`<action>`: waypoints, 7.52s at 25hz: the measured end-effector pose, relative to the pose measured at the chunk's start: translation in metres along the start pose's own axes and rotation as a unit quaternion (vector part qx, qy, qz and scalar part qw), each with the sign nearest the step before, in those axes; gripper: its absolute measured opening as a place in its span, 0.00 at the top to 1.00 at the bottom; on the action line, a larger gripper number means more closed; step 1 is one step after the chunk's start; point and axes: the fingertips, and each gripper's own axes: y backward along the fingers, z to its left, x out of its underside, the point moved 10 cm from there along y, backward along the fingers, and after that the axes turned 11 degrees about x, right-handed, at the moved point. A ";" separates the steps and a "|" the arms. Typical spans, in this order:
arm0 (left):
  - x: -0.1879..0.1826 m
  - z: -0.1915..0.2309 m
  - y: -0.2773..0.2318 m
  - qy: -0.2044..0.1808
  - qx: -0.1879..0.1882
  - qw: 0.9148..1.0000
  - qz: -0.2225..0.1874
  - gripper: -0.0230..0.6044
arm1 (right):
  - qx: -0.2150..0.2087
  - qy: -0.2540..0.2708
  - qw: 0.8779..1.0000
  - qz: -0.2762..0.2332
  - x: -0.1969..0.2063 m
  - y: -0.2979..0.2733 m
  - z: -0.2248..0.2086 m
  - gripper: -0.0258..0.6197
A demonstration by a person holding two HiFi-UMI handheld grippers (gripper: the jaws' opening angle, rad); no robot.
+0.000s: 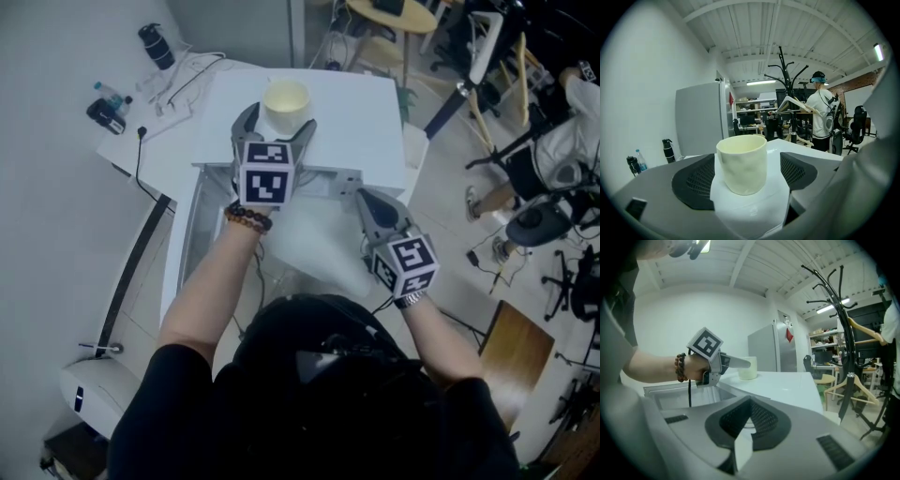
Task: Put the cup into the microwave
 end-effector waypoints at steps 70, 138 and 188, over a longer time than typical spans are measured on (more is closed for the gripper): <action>0.037 -0.036 0.098 0.045 -0.091 0.995 -0.016 0.25 | -0.094 0.003 0.996 -0.004 0.025 0.057 0.032 0.96; 0.176 -0.040 -0.030 0.047 0.023 0.996 0.075 0.25 | -0.038 -0.041 0.997 0.056 0.051 0.025 -0.006 0.96; 0.187 -0.011 -0.077 0.050 -0.003 0.994 0.094 0.25 | -0.011 -0.074 0.995 0.064 0.057 0.005 -0.015 0.96</action>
